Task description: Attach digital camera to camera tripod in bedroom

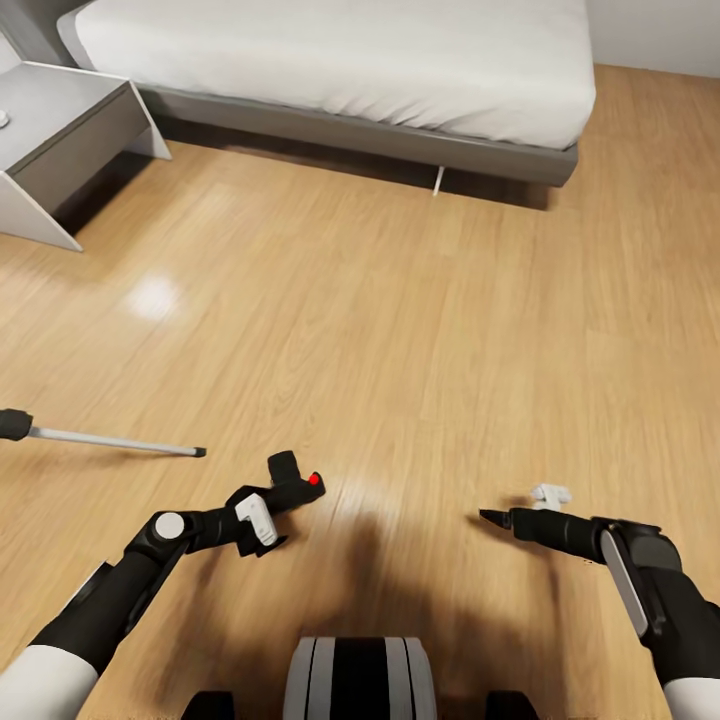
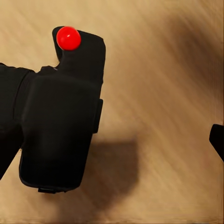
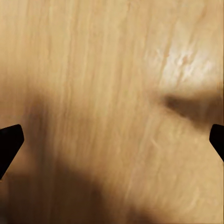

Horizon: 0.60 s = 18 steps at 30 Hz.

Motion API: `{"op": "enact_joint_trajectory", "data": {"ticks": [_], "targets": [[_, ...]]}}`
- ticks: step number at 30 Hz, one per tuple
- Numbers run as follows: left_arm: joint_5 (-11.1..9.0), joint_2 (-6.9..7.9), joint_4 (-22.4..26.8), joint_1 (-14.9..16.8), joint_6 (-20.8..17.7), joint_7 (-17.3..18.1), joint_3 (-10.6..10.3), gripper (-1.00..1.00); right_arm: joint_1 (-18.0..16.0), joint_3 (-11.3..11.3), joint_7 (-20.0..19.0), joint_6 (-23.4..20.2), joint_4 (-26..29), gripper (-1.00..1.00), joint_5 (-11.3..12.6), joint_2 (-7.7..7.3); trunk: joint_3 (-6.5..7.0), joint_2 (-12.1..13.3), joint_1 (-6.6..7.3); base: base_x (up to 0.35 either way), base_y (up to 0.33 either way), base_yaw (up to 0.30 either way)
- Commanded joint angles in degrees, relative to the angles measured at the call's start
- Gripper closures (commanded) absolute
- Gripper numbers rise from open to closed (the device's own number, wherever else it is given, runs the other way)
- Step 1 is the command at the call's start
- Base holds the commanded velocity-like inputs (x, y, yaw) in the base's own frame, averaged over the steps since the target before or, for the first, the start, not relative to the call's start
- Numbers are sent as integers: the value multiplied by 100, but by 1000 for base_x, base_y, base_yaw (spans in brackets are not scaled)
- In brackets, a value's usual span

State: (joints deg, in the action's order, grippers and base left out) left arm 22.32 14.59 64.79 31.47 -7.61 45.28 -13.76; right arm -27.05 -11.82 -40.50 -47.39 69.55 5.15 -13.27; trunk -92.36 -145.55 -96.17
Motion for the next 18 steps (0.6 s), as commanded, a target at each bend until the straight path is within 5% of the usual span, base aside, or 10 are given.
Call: {"op": "enact_joint_trajectory", "data": {"ticks": [1,7,13,18], "targets": [[4,18,18,1,-48,18,-2,-100,-2,-5,12,-64,125,-100,52,5,-26,-3,-2,0,0,0],[1,52,65,1,-42,29,252,-100,-2,0,2,-404,1138,-100,132,81,-159,-11,-17,0,0,0],[2,59,95,1,-33,72,689,-100,-2,4,-70,-1250,1850,-100,699,334,-292,-19,-32,0,0,0],[3,61,101,0,-31,80,791,-100,-2,-2,-153,-1261,1975,-100,1203,398,-403,-26,-45,0,0,0]]}}
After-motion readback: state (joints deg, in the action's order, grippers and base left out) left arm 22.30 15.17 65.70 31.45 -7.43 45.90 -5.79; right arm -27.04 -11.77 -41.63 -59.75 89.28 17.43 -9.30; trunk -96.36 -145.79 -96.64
